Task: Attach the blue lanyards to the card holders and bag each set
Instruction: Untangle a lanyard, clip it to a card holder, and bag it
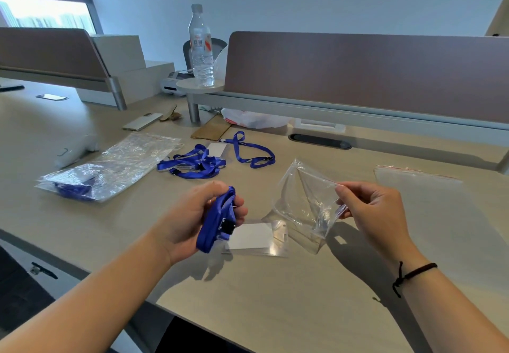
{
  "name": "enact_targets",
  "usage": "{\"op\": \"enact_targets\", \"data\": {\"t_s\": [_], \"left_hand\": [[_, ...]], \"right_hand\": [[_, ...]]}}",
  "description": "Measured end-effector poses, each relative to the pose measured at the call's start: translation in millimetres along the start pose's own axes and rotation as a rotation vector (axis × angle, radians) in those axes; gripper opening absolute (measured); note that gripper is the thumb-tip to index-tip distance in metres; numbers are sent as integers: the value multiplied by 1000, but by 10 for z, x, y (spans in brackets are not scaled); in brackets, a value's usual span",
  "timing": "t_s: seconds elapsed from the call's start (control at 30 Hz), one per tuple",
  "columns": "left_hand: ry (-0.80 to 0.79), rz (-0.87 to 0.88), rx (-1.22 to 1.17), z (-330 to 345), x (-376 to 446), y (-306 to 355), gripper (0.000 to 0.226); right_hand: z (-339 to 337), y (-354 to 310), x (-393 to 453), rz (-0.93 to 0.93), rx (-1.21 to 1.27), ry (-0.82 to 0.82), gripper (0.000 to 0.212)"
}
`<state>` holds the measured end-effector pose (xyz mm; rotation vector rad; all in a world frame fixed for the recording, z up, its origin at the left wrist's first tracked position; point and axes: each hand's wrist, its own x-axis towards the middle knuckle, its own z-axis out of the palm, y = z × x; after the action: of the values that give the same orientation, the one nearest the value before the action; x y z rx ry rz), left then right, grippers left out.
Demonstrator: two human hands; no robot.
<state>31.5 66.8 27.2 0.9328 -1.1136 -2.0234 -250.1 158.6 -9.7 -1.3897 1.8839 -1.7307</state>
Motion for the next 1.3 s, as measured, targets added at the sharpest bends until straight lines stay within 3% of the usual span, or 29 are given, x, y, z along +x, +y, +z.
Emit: {"op": "enact_targets", "data": {"t_s": [0.13, 0.23, 0.43, 0.63, 0.8, 0.93, 1.07, 1.3], "left_hand": [[29, 40, 59, 67, 78, 4, 5], [54, 17, 108, 150, 109, 12, 19], [23, -65, 170, 554, 169, 22, 23], [98, -135, 42, 1027, 433, -143, 28], [148, -157, -224, 1115, 701, -217, 23], [-14, -129, -416, 1177, 766, -229, 34], [-176, -127, -410, 1217, 795, -235, 68], [-191, -179, -233, 1051, 775, -101, 92]], "right_hand": [[5, -14, 2, 10, 14, 1, 11], [5, -37, -1, 20, 38, -4, 11], [8, -100, -22, 17, 66, -29, 17], [6, -158, -24, -10, 62, -24, 17], [-17, -160, -7, -3, 80, -13, 18], [-6, -114, -5, 20, 89, 2, 14], [-3, -86, 4, 12, 74, -5, 14], [-67, -21, 58, 58, 75, 56, 10]]}}
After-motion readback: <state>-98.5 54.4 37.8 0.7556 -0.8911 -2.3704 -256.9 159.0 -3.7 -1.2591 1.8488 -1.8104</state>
